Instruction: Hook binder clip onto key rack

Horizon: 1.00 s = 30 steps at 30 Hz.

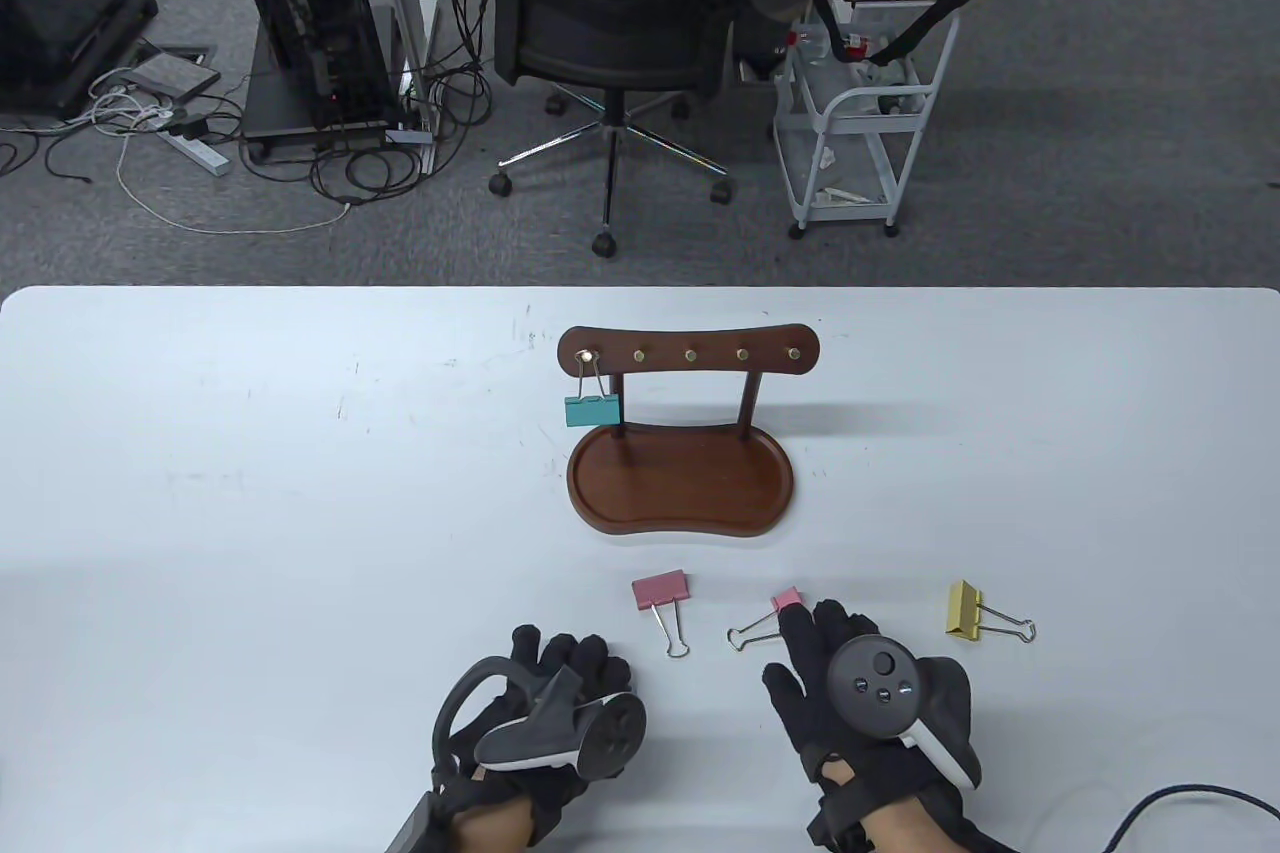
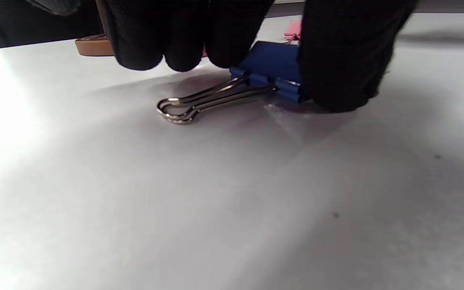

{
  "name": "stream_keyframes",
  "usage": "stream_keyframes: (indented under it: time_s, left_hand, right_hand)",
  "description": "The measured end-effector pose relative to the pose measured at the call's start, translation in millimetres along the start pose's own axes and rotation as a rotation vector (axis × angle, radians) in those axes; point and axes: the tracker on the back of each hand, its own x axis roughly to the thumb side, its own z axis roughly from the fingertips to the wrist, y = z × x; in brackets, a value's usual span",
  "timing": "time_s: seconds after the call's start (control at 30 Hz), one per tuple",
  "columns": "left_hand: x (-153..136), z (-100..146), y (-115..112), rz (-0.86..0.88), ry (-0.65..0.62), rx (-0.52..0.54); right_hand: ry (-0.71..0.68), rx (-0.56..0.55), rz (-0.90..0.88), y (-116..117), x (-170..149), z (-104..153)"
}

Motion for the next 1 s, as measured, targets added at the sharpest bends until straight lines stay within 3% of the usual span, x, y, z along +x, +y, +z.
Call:
stream_keyframes:
  time_s: [1.0]
  left_hand:
    - [-12, -3, -5, 0.21, -0.045, 0.038]
  right_hand:
    - [0.001, 0.003, -0.006, 1, -1, -1]
